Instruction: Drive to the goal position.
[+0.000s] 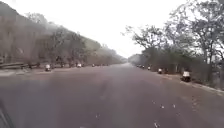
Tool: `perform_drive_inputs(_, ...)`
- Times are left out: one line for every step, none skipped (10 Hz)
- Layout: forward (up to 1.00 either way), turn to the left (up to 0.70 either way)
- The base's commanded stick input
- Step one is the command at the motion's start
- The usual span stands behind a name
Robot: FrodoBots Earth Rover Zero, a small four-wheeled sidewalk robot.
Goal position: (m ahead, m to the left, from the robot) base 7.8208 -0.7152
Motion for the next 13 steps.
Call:
perform_drive_inputs(1.0,0.0)
perform_drive_inputs(1.0,-0.01)
perform_drive_inputs(1.0,-0.02)
perform_drive_inputs(1.0,-0.03)
perform_drive_inputs(1.0,-0.04)
perform_drive_inputs(1.0,-0.17)
perform_drive_inputs(1.0,-0.29)
perform_drive_inputs(1.0,0.0)
perform_drive_inputs(1.0,0.0)
perform_drive_inputs(1.0,0.0)
perform_drive_inputs(1.0,0.0)
perform_drive_inputs(1.0,0.0)
perform_drive_inputs(1.0,0.0)
